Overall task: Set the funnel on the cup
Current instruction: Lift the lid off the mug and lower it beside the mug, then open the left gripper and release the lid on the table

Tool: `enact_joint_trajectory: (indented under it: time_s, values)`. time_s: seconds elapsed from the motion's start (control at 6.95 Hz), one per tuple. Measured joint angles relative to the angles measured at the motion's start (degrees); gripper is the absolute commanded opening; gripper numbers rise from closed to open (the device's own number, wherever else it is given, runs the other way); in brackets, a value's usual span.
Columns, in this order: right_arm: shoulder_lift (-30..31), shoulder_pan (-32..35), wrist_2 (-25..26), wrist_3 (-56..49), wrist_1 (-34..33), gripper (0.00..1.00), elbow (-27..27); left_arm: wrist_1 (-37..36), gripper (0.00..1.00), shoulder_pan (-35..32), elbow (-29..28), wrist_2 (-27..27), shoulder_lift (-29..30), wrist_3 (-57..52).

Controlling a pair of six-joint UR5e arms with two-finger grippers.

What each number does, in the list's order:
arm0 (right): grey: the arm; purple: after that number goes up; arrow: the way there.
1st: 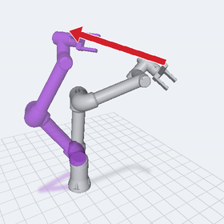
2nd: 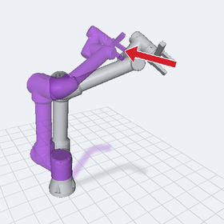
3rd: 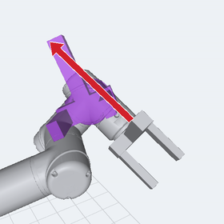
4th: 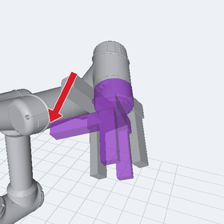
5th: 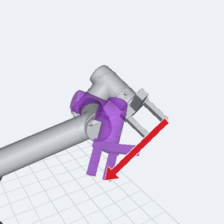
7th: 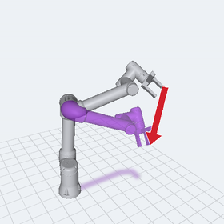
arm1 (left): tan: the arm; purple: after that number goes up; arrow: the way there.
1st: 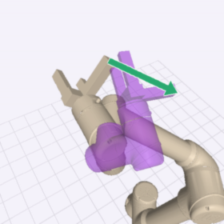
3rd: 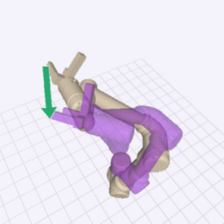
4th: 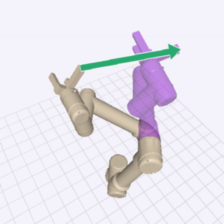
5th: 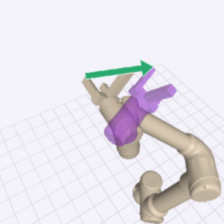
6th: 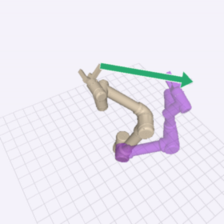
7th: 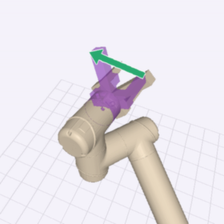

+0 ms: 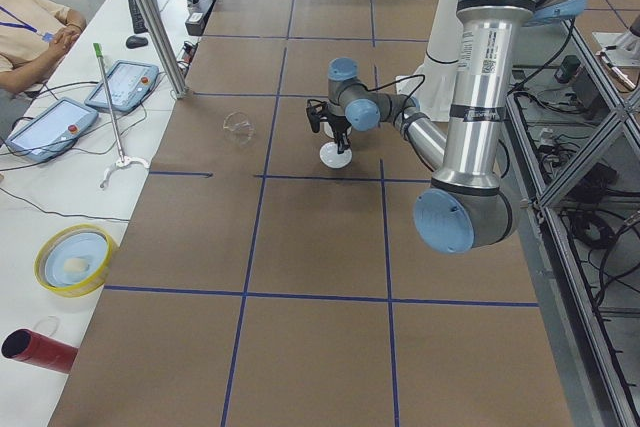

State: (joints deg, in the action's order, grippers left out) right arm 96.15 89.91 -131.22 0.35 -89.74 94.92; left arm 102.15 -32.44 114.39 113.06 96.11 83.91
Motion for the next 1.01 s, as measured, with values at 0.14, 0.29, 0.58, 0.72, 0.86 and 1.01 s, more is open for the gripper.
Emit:
enact_joint_trajectory:
  time_s: [0.14, 0.29, 0.58, 0.72, 0.86, 1.01]
  values:
    - [0.0, 0.0, 0.0, 0.0, 0.0, 1.0, 0.0, 1.61, 0.26, 0.64, -1.4, -0.02, -0.02, 0.46]
    - [0.0, 0.0, 0.0, 0.0, 0.0, 1.0, 0.0, 2.23, 0.99, 0.85, -1.85, -0.01, -0.04, 0.58]
    - [0.0, 0.0, 0.0, 0.0, 0.0, 1.0, 0.0, 2.29, 1.0, 0.76, -1.64, 0.05, -0.04, 0.58]
    - [0.0, 0.0, 0.0, 0.0, 0.0, 1.0, 0.0, 2.19, 1.0, 0.51, -1.33, 0.05, -0.04, 0.52]
    - [0.0, 0.0, 0.0, 0.0, 0.0, 1.0, 0.0, 1.43, 1.0, -0.21, 0.19, 0.06, -0.14, 0.43]
    - [0.0, 0.0, 0.0, 0.0, 0.0, 1.0, 0.0, -1.54, 1.0, -2.17, 2.97, 0.08, 0.6, 0.26]
